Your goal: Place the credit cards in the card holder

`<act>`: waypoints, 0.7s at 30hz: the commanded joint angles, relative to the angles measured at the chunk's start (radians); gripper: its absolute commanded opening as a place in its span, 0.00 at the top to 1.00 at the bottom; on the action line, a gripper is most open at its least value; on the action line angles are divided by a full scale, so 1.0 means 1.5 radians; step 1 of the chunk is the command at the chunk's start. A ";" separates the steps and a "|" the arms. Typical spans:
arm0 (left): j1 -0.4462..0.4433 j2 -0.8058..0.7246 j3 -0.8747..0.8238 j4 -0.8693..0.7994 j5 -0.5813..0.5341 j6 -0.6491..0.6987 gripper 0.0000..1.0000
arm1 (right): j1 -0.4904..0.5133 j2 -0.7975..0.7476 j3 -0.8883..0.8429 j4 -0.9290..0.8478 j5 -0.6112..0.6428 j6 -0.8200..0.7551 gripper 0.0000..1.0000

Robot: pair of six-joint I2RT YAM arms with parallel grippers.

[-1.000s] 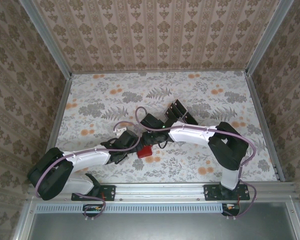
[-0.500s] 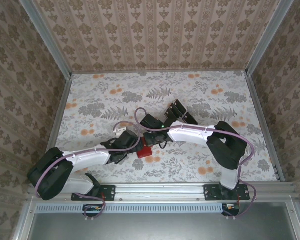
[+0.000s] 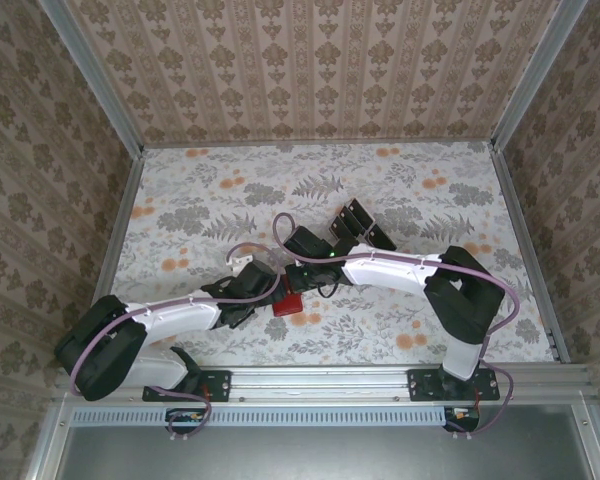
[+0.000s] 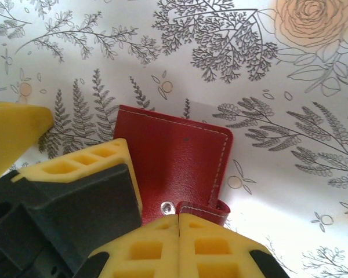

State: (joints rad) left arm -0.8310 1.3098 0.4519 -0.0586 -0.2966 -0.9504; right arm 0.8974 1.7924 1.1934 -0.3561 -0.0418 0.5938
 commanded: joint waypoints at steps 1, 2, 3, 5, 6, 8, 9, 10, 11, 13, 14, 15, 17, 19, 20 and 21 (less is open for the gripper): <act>0.007 0.041 -0.041 -0.029 0.014 -0.024 0.00 | 0.000 0.017 -0.011 0.027 -0.034 0.019 1.00; 0.008 0.042 -0.040 -0.029 0.014 -0.024 0.00 | 0.000 0.020 -0.012 0.031 -0.037 0.021 1.00; 0.008 0.042 -0.041 -0.029 0.015 -0.024 0.00 | -0.001 0.023 -0.013 0.035 -0.041 0.023 1.00; 0.007 0.042 -0.040 -0.028 0.014 -0.024 0.00 | 0.000 0.027 -0.015 0.039 -0.046 0.028 1.00; 0.008 0.042 -0.040 -0.028 0.014 -0.024 0.00 | -0.001 0.030 -0.017 0.041 -0.048 0.029 1.00; 0.008 0.042 -0.040 -0.028 0.015 -0.025 0.00 | 0.000 0.032 -0.021 0.046 -0.050 0.033 1.00; 0.008 0.042 -0.040 -0.029 0.014 -0.025 0.00 | 0.000 0.033 -0.024 0.049 -0.052 0.035 1.00; 0.007 0.042 -0.041 -0.028 0.014 -0.026 0.00 | 0.000 0.036 -0.026 0.051 -0.054 0.037 1.00; 0.007 0.042 -0.040 -0.027 0.014 -0.026 0.00 | 0.000 0.037 -0.028 0.054 -0.056 0.038 1.00; 0.008 0.042 -0.040 -0.028 0.014 -0.026 0.00 | 0.000 0.041 -0.034 0.059 -0.061 0.043 1.00; 0.008 0.042 -0.040 -0.027 0.014 -0.027 0.00 | 0.000 0.041 -0.038 0.062 -0.062 0.045 1.00; 0.008 0.042 -0.040 -0.027 0.014 -0.028 0.00 | 0.000 0.042 -0.042 0.065 -0.063 0.047 1.00; 0.007 0.042 -0.040 -0.027 0.014 -0.028 0.00 | 0.000 0.044 -0.047 0.068 -0.064 0.048 1.00; 0.008 0.042 -0.040 -0.027 0.014 -0.028 0.00 | 0.000 0.045 -0.051 0.072 -0.064 0.051 1.00; 0.008 0.042 -0.040 -0.028 0.014 -0.028 0.00 | 0.000 0.046 -0.052 0.074 -0.063 0.051 1.00; 0.008 0.042 -0.040 -0.027 0.013 -0.028 0.00 | -0.001 0.048 -0.053 0.074 -0.063 0.051 1.00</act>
State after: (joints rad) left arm -0.8310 1.3098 0.4519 -0.0582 -0.2970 -0.9520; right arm 0.8967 1.8416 1.1309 -0.2520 -0.1200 0.6552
